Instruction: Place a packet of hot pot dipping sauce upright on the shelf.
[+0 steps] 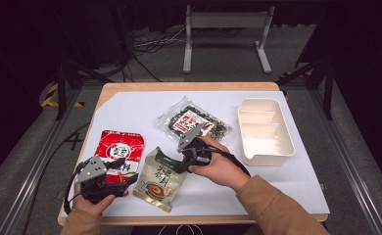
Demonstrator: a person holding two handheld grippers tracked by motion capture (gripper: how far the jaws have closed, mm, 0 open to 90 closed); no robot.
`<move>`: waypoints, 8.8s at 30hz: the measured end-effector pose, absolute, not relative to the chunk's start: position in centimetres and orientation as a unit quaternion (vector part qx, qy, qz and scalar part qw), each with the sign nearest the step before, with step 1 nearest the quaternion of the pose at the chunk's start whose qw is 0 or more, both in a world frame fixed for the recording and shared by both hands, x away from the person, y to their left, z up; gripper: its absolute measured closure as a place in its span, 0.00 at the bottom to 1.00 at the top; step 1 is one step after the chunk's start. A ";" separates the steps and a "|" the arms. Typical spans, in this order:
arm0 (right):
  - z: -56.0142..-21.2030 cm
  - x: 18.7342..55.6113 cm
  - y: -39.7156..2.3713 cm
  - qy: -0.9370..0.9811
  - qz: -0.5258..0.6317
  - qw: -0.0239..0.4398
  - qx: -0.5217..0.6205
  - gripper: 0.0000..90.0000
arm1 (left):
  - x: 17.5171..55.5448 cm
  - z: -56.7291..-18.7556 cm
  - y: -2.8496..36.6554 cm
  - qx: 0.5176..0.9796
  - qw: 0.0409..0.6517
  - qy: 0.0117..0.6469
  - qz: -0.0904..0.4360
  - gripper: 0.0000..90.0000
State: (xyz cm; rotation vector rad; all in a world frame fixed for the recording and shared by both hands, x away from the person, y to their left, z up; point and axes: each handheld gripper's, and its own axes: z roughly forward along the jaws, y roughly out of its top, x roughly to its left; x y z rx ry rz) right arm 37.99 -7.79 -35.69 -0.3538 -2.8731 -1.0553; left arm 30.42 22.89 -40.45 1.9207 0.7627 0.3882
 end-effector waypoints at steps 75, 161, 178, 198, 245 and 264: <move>-23.4 39.4 -18.9 -0.910 -0.339 -0.159 -0.180 1.00 | 31.1 -40.8 24.0 0.766 0.502 0.363 0.172 0.25; -22.5 52.0 -31.5 -0.879 -0.276 -0.313 -0.230 1.00 | 28.4 -42.1 25.8 0.756 0.461 0.414 0.212 0.23; -23.8 52.7 -31.5 -0.888 -0.240 -0.318 -0.229 0.99 | 28.4 -42.2 25.9 0.756 0.459 0.415 0.213 0.23; -25.6 52.7 -30.4 -0.903 -0.228 -0.296 -0.212 0.98 | 28.5 -42.2 25.9 0.757 0.460 0.414 0.211 0.23; -25.5 49.1 -34.1 -0.847 -0.303 -0.301 -0.317 0.51 | 30.4 -41.6 24.1 0.769 0.469 0.385 0.201 0.22; -25.7 40.3 -33.7 -0.809 -0.423 -0.271 -0.305 0.42 | 32.5 -41.3 22.2 0.781 0.476 0.358 0.190 0.22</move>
